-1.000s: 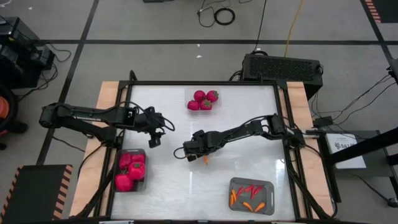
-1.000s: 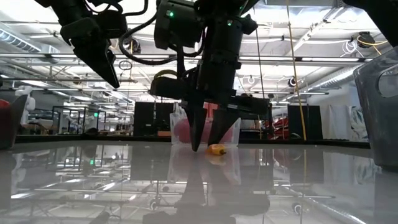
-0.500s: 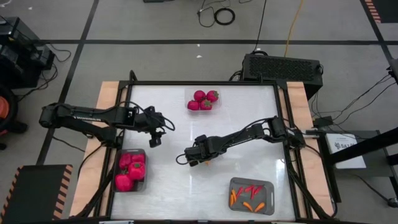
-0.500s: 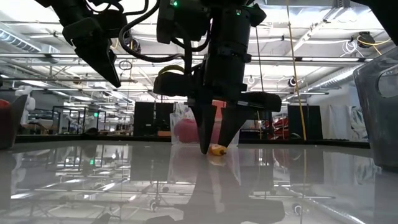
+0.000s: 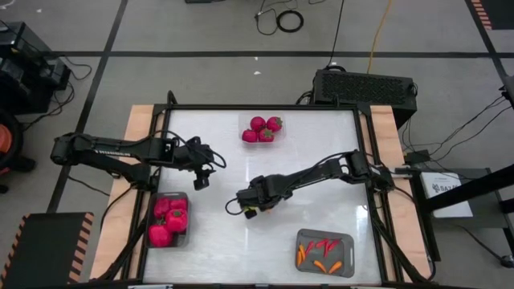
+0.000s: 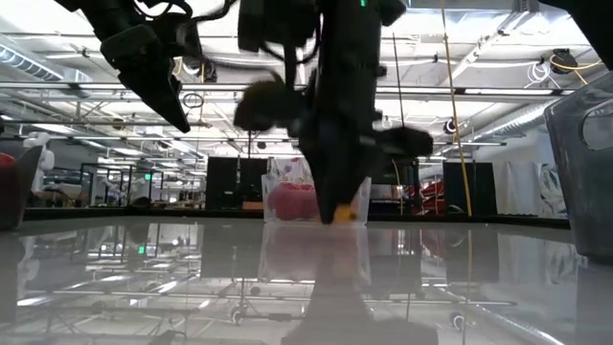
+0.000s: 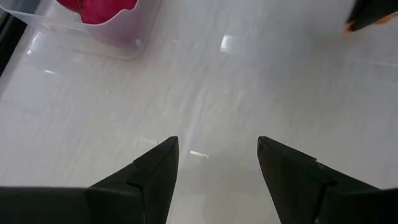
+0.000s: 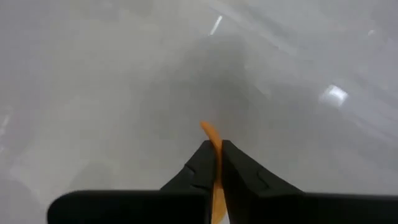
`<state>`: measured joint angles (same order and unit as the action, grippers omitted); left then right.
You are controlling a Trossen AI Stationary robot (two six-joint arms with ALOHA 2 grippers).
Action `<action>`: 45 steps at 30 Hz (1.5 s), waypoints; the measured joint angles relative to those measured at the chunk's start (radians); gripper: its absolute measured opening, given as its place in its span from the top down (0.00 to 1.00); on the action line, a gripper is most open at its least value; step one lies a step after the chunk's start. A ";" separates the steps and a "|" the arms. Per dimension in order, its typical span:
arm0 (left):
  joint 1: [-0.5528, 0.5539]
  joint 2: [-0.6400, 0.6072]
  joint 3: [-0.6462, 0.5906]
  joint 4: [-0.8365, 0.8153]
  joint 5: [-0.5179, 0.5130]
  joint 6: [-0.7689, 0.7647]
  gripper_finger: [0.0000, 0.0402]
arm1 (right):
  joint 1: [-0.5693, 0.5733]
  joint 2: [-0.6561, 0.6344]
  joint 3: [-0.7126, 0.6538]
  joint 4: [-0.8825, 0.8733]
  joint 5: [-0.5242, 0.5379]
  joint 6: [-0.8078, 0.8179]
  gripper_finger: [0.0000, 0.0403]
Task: Sort produce into baskets
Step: Put the orange chili pepper into the right black bin, then return to Home Position
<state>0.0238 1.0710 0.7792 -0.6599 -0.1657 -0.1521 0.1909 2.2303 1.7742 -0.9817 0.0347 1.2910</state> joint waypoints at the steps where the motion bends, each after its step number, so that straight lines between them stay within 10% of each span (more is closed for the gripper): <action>1: 0.000 0.000 0.000 0.000 0.000 0.000 0.44 | 0.000 -0.003 0.023 -0.019 -0.017 -0.004 0.97; 18: 0.000 0.000 0.000 0.133 0.008 0.004 0.44 | 0.190 -0.161 0.258 -0.593 -0.067 -0.009 0.99; 45: 0.000 0.000 0.000 0.208 0.016 0.010 0.44 | 0.493 -0.153 0.144 -0.542 0.007 0.481 0.81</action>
<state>0.0238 1.0714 0.7792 -0.4515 -0.1497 -0.1419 0.6838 2.0773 1.9186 -1.5233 0.0413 1.7721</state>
